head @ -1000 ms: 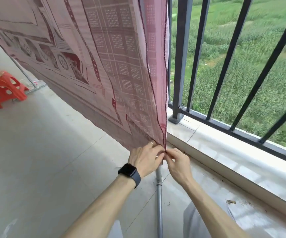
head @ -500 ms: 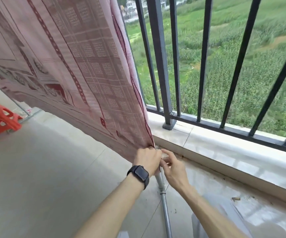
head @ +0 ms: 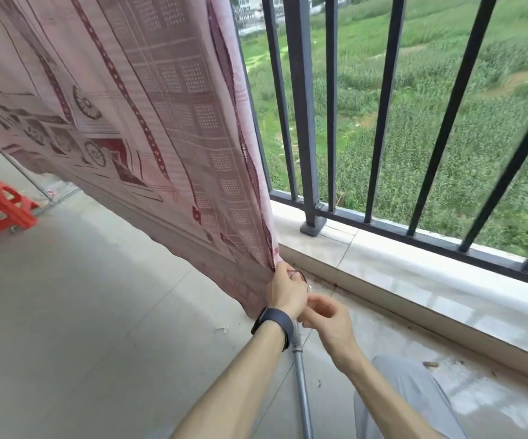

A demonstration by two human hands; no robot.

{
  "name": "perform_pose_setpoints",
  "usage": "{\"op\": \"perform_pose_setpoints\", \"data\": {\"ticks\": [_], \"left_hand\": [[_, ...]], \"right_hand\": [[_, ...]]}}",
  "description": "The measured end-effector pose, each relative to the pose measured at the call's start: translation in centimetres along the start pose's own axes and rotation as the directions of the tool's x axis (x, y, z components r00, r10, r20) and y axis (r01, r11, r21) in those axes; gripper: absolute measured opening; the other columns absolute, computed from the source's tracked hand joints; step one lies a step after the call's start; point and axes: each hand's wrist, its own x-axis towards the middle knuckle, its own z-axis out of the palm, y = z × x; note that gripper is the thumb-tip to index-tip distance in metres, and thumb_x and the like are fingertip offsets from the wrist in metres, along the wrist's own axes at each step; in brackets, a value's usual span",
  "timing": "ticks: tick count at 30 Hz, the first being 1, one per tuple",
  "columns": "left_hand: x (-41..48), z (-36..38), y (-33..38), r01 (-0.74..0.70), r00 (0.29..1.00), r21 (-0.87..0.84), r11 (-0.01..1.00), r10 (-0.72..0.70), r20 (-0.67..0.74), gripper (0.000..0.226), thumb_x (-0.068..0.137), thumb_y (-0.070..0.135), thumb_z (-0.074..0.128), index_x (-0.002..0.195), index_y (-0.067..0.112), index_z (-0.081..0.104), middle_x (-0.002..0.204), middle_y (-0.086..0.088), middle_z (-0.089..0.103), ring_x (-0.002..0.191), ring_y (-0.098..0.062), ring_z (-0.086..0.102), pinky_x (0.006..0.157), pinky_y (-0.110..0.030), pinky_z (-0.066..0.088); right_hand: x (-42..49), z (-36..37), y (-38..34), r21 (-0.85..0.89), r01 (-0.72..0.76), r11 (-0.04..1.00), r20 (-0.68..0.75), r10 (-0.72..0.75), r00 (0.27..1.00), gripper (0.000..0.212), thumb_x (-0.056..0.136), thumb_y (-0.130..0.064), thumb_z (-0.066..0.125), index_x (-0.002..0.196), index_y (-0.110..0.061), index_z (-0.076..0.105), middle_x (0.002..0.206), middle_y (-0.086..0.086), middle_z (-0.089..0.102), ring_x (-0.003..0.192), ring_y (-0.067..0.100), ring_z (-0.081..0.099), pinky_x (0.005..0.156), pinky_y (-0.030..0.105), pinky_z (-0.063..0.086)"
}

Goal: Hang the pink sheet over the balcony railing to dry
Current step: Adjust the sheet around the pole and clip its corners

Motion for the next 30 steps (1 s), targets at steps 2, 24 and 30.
{"op": "perform_pose_setpoints", "data": {"ticks": [2,24,30], "left_hand": [[-0.3,1.0,0.0,0.057,0.998,-0.156,0.986,-0.062,-0.027,0.007,0.098,0.022,0.042,0.092,0.026,0.045,0.092,-0.006,0.062,0.087,-0.032,0.057,0.077,-0.037,0.045],[-0.5,-5.2,0.2,-0.469,0.836,0.842,0.268,0.441,0.326,0.021,0.095,0.024,0.049,0.112,0.028,0.061,0.107,-0.005,0.069,0.100,-0.031,0.067,0.068,-0.032,0.036],[0.6,-4.9,1.4,-0.528,0.747,0.847,-0.057,0.444,0.495,0.029,0.096,0.008,0.043,0.115,0.021,0.060,0.112,-0.005,0.069,0.105,-0.029,0.067,0.069,-0.033,0.034]], "right_hand": [[-0.4,-0.8,-0.1,0.115,-0.064,0.991,0.011,0.063,0.998,0.008,0.082,-0.013,0.073,0.088,-0.010,0.077,0.079,0.010,0.072,0.069,0.016,0.065,0.064,0.022,0.052],[-1.0,-5.4,0.3,-0.330,-0.045,0.943,-0.200,-0.023,0.979,0.021,0.088,-0.012,0.074,0.108,-0.020,0.073,0.098,-0.006,0.076,0.090,0.008,0.070,0.083,0.019,0.053],[-1.6,-5.1,0.8,-0.479,0.153,0.865,-0.189,-0.271,0.944,0.018,0.084,-0.019,0.080,0.100,-0.027,0.078,0.091,-0.028,0.073,0.080,-0.001,0.071,0.075,0.007,0.049]]}}
